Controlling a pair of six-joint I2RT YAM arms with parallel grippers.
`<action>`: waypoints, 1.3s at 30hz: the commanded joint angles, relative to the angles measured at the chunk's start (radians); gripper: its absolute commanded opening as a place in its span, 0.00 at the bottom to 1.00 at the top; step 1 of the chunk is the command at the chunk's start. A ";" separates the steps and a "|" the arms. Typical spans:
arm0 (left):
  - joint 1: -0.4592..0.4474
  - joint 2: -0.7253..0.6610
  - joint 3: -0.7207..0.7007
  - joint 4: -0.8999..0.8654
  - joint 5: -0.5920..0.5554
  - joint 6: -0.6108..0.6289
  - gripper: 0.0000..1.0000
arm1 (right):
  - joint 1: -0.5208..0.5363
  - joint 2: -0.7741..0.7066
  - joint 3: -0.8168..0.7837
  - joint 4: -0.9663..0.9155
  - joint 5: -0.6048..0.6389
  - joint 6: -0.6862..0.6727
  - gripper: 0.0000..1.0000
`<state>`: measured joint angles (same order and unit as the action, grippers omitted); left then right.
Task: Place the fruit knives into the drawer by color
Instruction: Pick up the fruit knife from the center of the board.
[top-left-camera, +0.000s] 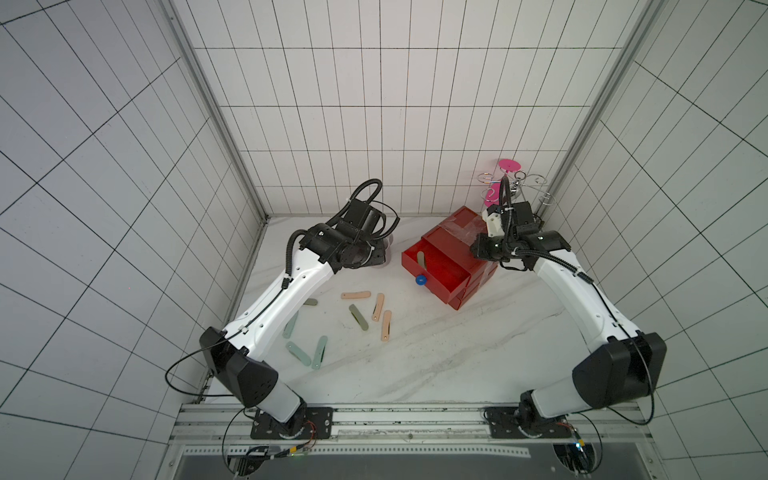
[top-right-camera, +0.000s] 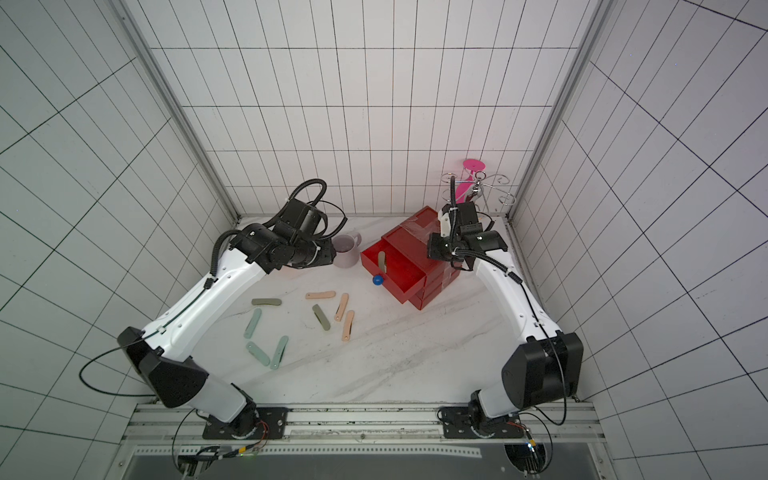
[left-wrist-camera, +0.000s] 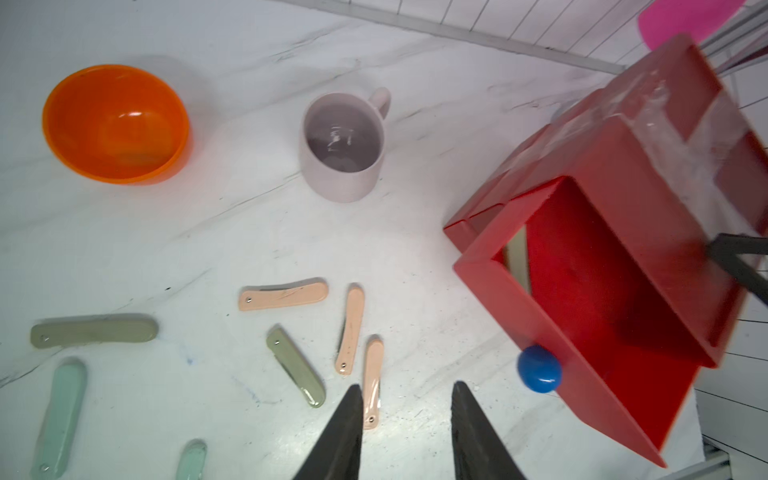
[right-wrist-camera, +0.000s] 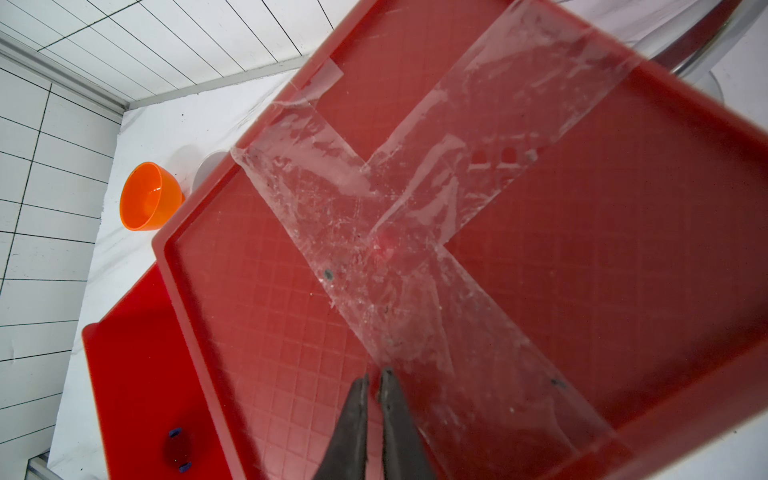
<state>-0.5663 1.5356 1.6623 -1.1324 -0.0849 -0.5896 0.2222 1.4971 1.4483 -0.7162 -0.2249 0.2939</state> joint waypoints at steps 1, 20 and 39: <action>0.034 -0.036 -0.086 0.023 -0.019 0.008 0.39 | -0.007 0.040 -0.058 -0.149 0.030 -0.016 0.12; 0.128 0.113 -0.358 0.100 0.057 0.006 0.46 | -0.007 0.038 -0.063 -0.149 0.028 -0.017 0.12; 0.128 0.260 -0.471 0.254 0.111 -0.048 0.52 | -0.007 0.036 -0.069 -0.147 0.021 -0.019 0.12</action>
<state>-0.4423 1.7767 1.2018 -0.9180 0.0250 -0.6167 0.2222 1.4967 1.4483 -0.7162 -0.2245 0.2897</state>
